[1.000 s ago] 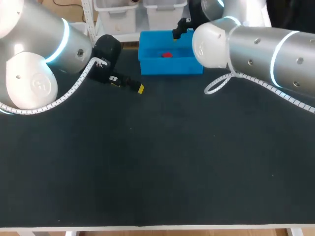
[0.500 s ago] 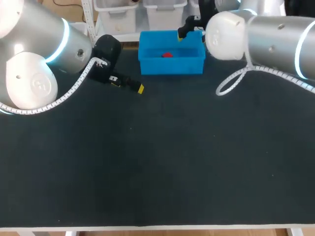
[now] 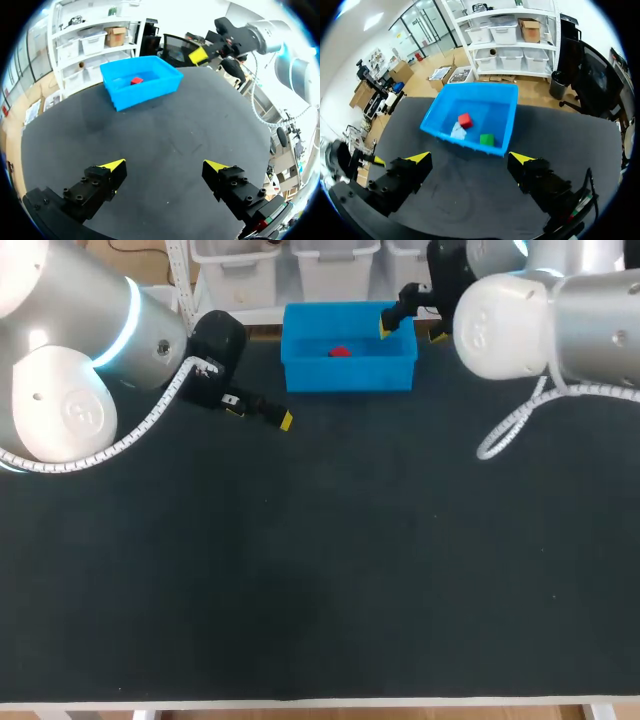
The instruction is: Use the left arm to pick the red cube and place it into the blue plastic box first, then use the right arm to grasp the green cube and put it into the same blue plastic box after the first action is fully finished.
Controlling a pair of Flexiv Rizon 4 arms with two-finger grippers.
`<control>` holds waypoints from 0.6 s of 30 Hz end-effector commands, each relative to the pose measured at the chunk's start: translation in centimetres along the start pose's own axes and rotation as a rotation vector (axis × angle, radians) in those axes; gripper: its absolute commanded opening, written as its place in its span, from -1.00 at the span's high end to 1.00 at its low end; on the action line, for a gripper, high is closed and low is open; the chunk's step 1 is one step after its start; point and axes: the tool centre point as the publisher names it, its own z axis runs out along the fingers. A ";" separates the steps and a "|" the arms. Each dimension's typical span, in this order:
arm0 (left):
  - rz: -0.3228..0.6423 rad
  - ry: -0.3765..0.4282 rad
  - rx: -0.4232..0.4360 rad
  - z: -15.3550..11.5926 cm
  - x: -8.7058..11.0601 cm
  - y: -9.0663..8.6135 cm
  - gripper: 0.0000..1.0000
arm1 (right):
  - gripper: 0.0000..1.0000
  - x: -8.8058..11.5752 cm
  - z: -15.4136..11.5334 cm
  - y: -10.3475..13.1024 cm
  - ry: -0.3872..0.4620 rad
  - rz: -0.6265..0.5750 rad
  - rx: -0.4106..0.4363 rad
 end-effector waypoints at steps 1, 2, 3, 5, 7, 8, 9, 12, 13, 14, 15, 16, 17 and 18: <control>0.004 -0.007 0.008 -0.1 0.2 0.2 -1.00 | -1.00 3.1 -3.6 0.0 -0.003 -0.028 -0.043; 0.004 -0.007 0.008 -0.1 0.2 0.2 -1.00 | -1.00 3.5 -3.8 0.1 -0.004 -0.032 -0.049; 0.004 -0.007 0.008 -0.1 0.2 0.2 -1.00 | -1.00 3.8 -3.9 0.1 -0.007 -0.035 -0.054; 0.004 -0.007 0.008 -0.1 0.2 0.2 -1.00 | -1.00 4.2 -4.1 0.0 -0.014 -0.033 -0.055; 0.004 -0.007 0.008 -0.1 0.2 0.2 -1.00 | -1.00 4.6 -4.2 -0.3 -0.031 -0.025 -0.057; 0.004 -0.007 0.008 -0.1 0.2 0.2 -1.00 | -1.00 4.8 -4.3 -0.6 -0.038 -0.023 -0.057; 0.004 -0.007 0.008 -0.1 0.2 0.2 -1.00 | -1.00 4.8 -4.3 -0.6 -0.038 -0.023 -0.057; 0.004 -0.007 0.008 -0.1 0.2 0.2 -1.00 | -1.00 4.8 -4.3 -0.6 -0.038 -0.023 -0.057; 0.004 -0.007 0.008 -0.1 0.2 0.2 -1.00 | -1.00 4.8 -4.3 -0.6 -0.038 -0.023 -0.057; 0.004 -0.007 0.008 -0.1 0.2 0.2 -1.00 | -1.00 4.8 -4.3 -0.6 -0.038 -0.023 -0.057; 0.004 -0.007 0.008 -0.1 0.2 0.2 -1.00 | -1.00 4.8 -4.3 -0.6 -0.038 -0.023 -0.057; 0.004 -0.007 0.008 -0.1 0.2 0.2 -1.00 | -1.00 4.8 -4.3 -0.6 -0.038 -0.023 -0.057; 0.004 -0.007 0.008 -0.1 0.2 0.2 -1.00 | -1.00 4.8 -4.3 -0.6 -0.038 -0.023 -0.057; 0.004 -0.007 0.008 -0.1 0.2 0.2 -1.00 | -1.00 4.8 -4.3 -0.6 -0.038 -0.023 -0.057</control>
